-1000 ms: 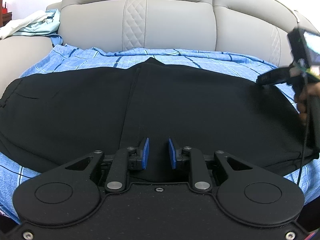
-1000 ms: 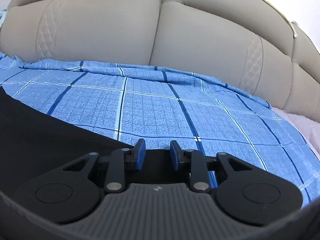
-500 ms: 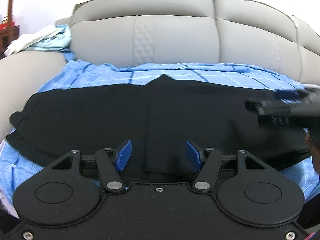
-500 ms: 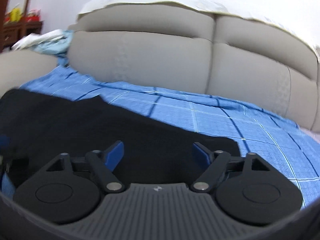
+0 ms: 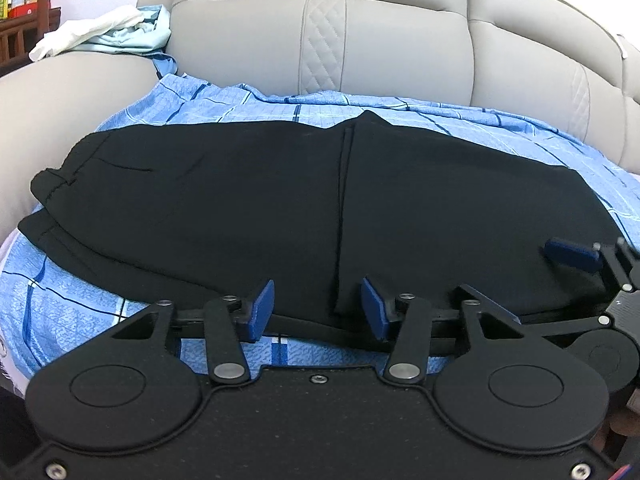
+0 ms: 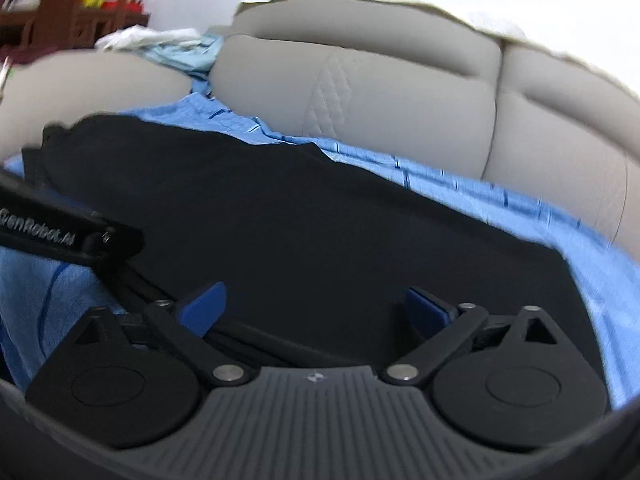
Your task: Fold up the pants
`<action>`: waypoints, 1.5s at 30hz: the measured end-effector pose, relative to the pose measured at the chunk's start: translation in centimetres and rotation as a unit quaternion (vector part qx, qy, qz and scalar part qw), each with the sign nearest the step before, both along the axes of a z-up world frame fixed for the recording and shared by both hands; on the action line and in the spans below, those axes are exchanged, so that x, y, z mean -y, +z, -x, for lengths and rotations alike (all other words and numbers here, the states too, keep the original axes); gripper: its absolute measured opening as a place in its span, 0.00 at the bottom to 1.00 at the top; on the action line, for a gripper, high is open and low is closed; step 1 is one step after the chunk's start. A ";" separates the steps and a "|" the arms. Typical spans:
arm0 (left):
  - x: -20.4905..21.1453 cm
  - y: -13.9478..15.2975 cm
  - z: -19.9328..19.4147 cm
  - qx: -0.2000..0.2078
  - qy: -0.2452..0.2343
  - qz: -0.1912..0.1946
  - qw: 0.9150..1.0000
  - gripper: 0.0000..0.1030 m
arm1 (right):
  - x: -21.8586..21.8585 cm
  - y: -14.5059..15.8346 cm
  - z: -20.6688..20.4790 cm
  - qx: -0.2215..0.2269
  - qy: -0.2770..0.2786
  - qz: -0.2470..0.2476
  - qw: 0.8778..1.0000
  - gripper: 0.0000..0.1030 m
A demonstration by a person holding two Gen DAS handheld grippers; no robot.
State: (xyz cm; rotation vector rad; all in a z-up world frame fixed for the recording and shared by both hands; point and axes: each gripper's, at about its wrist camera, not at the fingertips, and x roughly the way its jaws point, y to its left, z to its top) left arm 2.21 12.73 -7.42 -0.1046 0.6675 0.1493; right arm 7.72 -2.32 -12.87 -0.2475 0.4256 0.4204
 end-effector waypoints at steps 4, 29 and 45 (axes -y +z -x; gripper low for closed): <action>0.0 -0.2 -0.2 0.001 0.001 0.007 1.000 0.48 | 0.5 -0.8 0.0 0.011 0.006 -0.017 1.000 1.00; -11.9 2.3 2.2 0.057 0.186 0.047 0.980 0.90 | -5.3 0.1 0.4 0.035 0.008 -0.057 0.998 1.00; -20.8 -1.1 -1.0 0.059 0.278 0.152 0.947 0.90 | -5.2 -1.6 0.6 0.039 0.013 -0.075 0.996 1.00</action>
